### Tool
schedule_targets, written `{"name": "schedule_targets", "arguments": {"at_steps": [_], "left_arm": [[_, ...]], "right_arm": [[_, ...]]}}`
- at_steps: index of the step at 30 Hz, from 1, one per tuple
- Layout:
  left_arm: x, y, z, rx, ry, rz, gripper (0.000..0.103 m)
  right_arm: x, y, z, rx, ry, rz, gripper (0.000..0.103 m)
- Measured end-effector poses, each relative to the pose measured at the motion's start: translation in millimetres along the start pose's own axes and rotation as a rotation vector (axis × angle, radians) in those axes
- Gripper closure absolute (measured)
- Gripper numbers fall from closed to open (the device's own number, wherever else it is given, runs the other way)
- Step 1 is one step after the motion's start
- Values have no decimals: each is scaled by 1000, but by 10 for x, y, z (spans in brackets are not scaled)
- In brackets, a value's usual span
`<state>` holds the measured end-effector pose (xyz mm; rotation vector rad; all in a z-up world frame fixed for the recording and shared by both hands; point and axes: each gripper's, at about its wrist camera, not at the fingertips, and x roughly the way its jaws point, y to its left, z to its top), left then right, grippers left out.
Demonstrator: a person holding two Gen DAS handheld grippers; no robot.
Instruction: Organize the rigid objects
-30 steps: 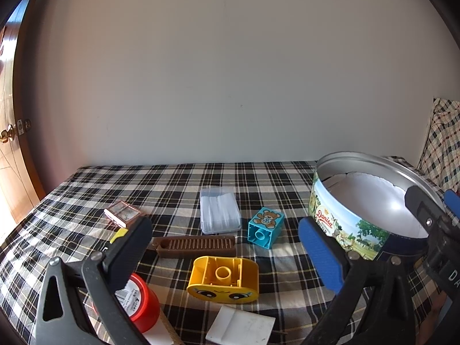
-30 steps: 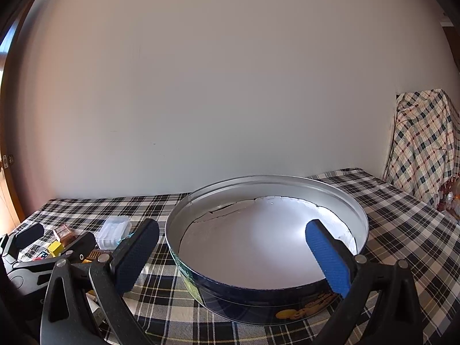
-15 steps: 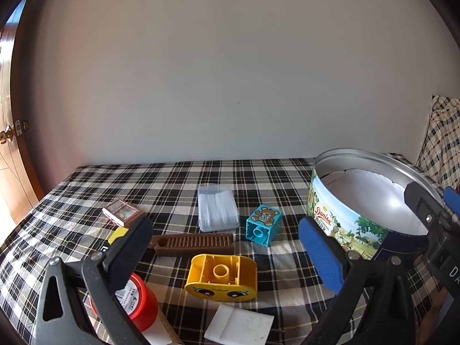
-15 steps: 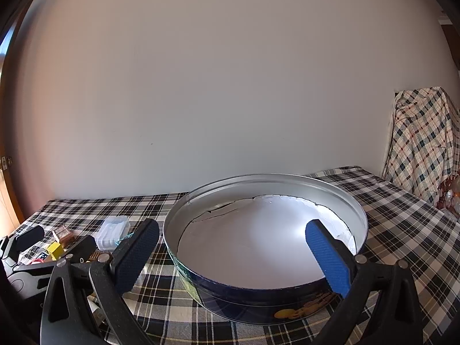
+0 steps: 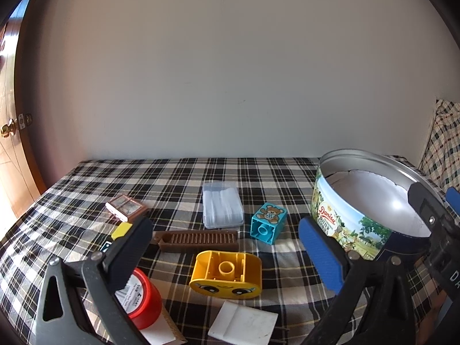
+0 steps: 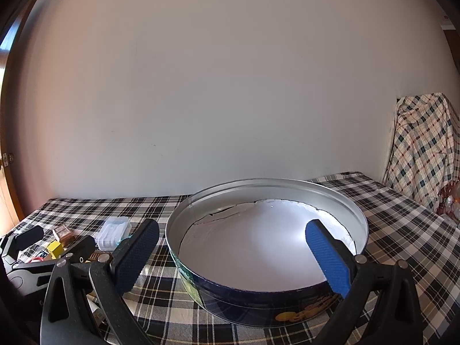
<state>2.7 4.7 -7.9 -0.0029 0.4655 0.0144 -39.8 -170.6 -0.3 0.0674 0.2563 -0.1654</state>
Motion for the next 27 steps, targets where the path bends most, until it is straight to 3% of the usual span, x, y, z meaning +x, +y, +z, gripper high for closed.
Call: {"name": "schedule_targets", "arguments": {"at_steps": [17, 23, 27], "left_arm": [[-173, 299, -150, -55, 86, 41, 0], [-366, 667, -322, -79, 130, 60, 0], [-462, 953, -405, -104, 158, 96, 0]], "right_arm": [[-37, 121, -23, -69, 3, 93, 1], [-66, 209, -50, -95, 31, 183, 1], [-35, 381, -93, -151, 111, 307, 1]]}}
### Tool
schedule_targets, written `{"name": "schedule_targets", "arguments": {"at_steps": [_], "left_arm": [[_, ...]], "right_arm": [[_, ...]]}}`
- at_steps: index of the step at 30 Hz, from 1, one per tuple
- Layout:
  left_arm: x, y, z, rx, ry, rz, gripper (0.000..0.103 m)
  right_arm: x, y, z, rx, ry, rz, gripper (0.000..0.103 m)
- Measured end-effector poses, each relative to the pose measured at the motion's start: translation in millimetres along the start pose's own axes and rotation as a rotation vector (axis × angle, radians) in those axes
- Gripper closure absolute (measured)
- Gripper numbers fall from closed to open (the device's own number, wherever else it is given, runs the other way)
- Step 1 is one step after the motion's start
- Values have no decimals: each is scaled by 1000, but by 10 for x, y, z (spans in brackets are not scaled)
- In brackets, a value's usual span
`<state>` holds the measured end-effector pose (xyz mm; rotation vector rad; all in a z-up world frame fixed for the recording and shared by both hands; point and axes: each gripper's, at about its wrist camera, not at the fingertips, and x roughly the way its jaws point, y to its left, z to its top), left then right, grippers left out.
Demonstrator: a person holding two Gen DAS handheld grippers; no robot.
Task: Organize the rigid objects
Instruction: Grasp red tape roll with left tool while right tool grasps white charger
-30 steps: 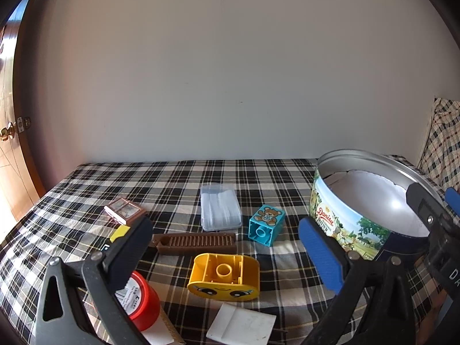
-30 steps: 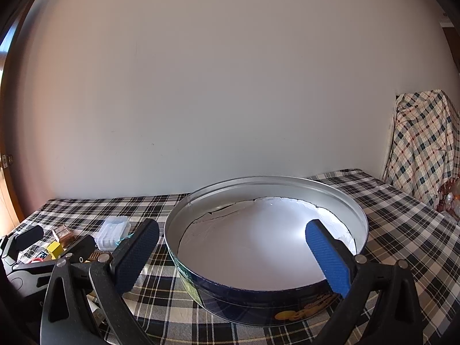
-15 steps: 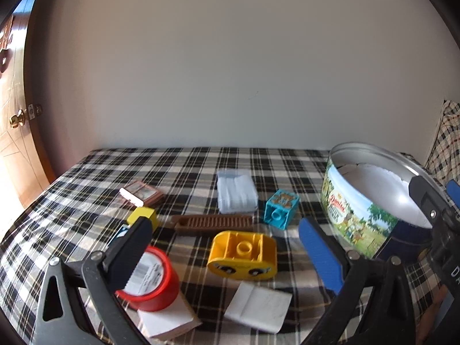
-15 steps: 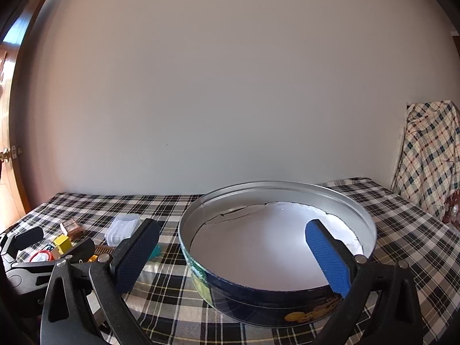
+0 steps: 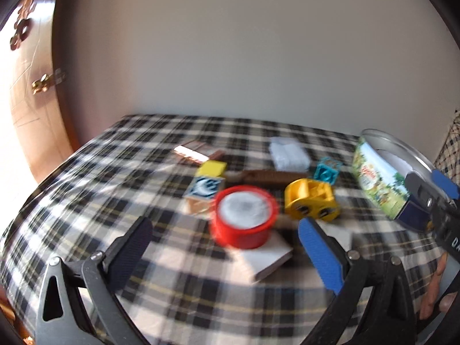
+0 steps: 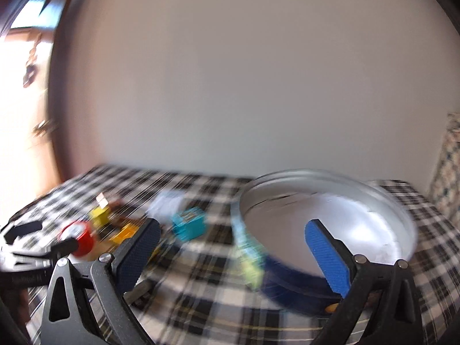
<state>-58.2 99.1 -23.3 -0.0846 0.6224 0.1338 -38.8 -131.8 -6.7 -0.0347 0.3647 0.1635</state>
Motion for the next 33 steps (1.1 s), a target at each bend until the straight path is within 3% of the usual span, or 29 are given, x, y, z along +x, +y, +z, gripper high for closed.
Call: {"name": "schedule_targets", "arguments": {"at_steps": [6, 12, 17, 18, 21, 26, 28, 30, 31, 33], "left_arm": [[60, 206, -87, 2, 90, 4, 0], [105, 181, -137, 16, 137, -23, 0], [135, 65, -70, 50, 133, -31, 0], [147, 40, -36, 56, 124, -33, 0], [250, -26, 87, 67, 123, -59, 0], [500, -111, 235, 81, 147, -85, 0], [609, -124, 259, 94, 160, -75, 5], [709, -112, 267, 91, 186, -74, 23], [775, -102, 254, 84, 208, -85, 26], [851, -56, 231, 47, 255, -150, 44]], "right_arm": [[346, 377, -88, -86, 249, 245, 4], [832, 668, -263, -126, 497, 359, 29], [886, 831, -295, -184, 500, 396, 29], [878, 854, -294, -194, 497, 394, 33], [870, 888, -290, -223, 489, 384, 59], [841, 635, -276, -139, 496, 431, 63], [842, 555, -281, -119, 490, 431, 63], [836, 493, -261, -104, 476, 424, 62], [837, 475, -249, -99, 469, 423, 62], [836, 439, -225, -86, 456, 416, 62]]}}
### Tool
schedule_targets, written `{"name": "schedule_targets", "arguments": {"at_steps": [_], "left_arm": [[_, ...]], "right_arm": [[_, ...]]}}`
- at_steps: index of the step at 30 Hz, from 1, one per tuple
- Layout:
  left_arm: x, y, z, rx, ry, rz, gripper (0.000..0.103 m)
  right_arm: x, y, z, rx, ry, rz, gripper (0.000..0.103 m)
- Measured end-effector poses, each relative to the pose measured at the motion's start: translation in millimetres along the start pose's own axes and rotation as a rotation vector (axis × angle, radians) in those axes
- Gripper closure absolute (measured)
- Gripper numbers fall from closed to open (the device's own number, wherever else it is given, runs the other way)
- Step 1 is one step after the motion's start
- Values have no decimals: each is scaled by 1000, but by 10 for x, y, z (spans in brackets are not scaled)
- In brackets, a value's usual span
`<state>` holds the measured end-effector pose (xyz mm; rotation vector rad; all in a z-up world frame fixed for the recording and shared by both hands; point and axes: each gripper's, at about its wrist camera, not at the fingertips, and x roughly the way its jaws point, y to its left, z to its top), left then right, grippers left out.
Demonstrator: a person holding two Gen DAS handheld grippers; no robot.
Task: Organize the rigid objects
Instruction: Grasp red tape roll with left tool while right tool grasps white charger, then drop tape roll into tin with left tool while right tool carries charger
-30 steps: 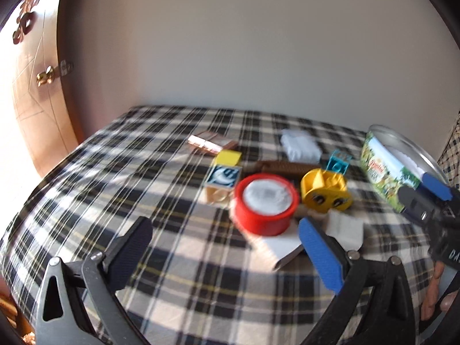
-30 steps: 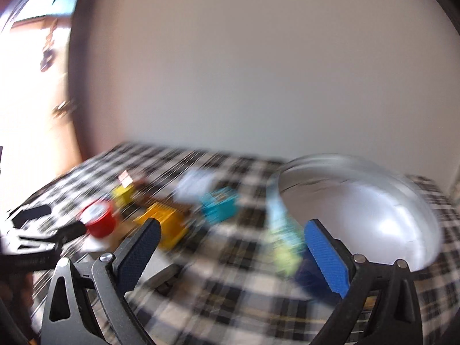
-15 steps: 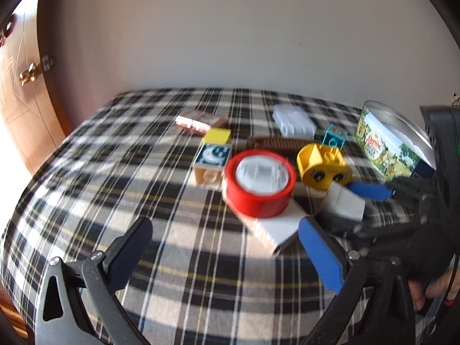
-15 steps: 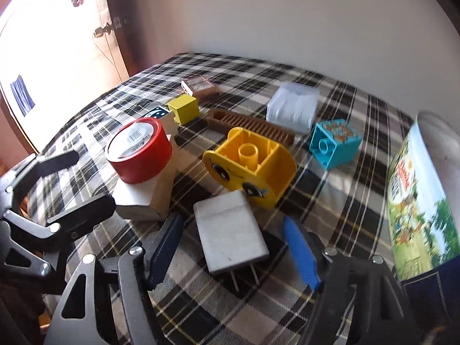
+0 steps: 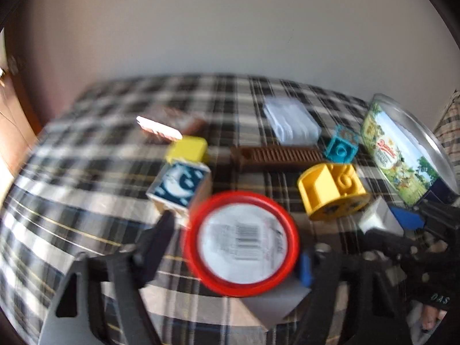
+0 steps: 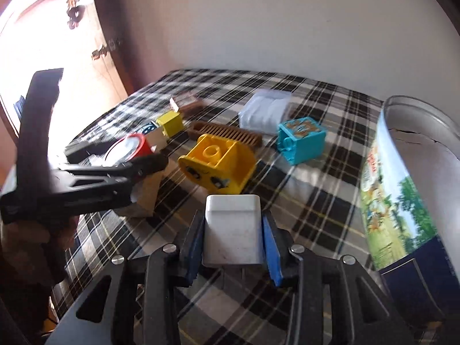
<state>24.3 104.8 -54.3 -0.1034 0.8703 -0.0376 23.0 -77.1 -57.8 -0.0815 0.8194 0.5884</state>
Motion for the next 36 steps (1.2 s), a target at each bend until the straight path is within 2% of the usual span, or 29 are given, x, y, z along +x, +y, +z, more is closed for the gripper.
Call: {"name": "schedule_targets", "arguments": {"at_steps": [1, 5, 9, 15, 18, 23, 33, 36], "left_arm": [[4, 37, 0, -22, 0, -44, 46], [0, 103, 4, -70, -14, -58, 47], [-96, 103, -12, -78, -69, -48, 48], [-322, 37, -14, -48, -170, 3, 48], [-480, -54, 46, -37, -226, -5, 48], [-660, -361, 161, 14, -316, -25, 48], [-545, -1261, 409, 128, -334, -154, 48], [-480, -1516, 449, 156, -332, -195, 48]], "right_arm": [[-8, -18, 5, 9, -5, 4, 62], [-45, -60, 20, 36, -29, 10, 62], [-133, -101, 39, 65, -74, 7, 62], [-441, -123, 74, 74, -220, 22, 62], [-597, -165, 88, 76, -288, -13, 62], [-902, -433, 103, 154, -408, -93, 62], [-1288, -1026, 35, 306, -506, -255, 62], [-1375, -1176, -62, 252, -508, -416, 62]]}}
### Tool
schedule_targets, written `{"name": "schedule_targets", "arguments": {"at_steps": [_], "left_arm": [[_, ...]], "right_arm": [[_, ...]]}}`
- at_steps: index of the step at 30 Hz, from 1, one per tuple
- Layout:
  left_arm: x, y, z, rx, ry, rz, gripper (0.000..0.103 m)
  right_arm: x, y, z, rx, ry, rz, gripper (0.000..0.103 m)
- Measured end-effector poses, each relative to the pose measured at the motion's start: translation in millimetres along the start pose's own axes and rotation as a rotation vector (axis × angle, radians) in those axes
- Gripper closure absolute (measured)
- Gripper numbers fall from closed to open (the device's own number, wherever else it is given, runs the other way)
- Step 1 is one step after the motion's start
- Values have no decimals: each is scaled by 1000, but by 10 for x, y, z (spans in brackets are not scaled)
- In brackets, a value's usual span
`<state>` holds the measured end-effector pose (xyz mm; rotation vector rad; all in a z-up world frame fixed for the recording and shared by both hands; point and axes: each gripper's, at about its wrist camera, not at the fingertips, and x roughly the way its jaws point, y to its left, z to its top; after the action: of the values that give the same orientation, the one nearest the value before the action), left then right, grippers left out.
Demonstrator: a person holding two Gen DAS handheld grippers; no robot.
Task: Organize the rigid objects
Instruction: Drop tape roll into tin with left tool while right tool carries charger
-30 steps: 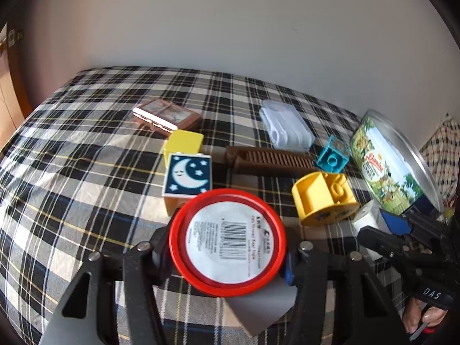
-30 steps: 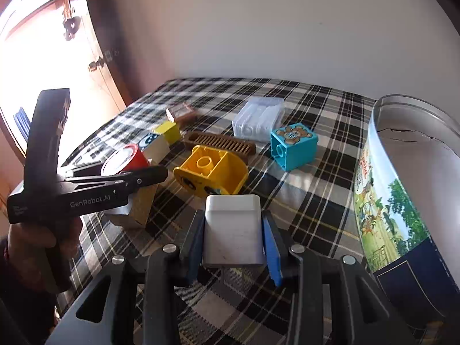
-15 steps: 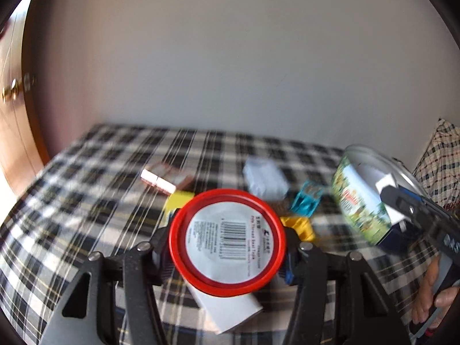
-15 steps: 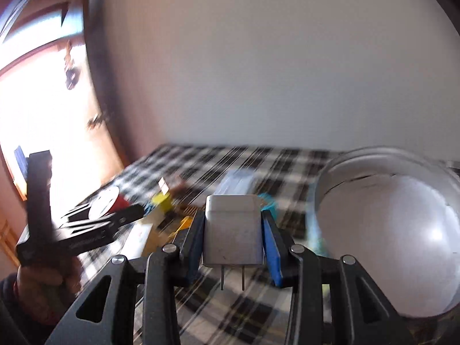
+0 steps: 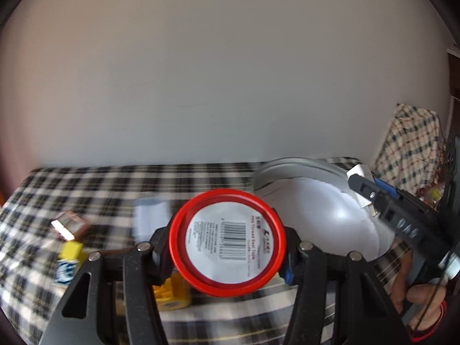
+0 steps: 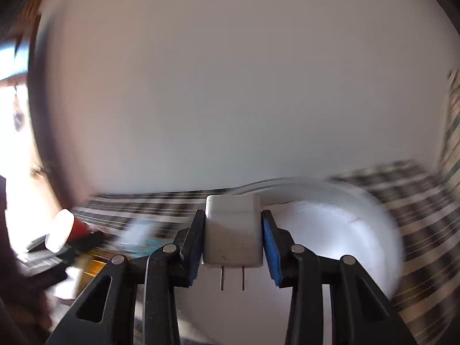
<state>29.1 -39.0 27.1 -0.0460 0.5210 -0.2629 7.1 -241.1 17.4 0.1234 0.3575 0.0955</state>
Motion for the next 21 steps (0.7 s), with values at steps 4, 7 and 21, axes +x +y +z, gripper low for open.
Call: {"name": "schedule_targets", "arguments": {"at_steps": [4, 7, 21], "left_arm": [[226, -373, 88, 31, 2, -53, 48], [429, -652, 118, 44, 21, -81, 48], [886, -1071, -20, 55, 112, -101, 48]], "right_arm": [[55, -265, -52, -72, 14, -120, 62], [120, -578, -32, 21, 53, -145, 62], [321, -664, -124, 61, 151, -185, 62]]}}
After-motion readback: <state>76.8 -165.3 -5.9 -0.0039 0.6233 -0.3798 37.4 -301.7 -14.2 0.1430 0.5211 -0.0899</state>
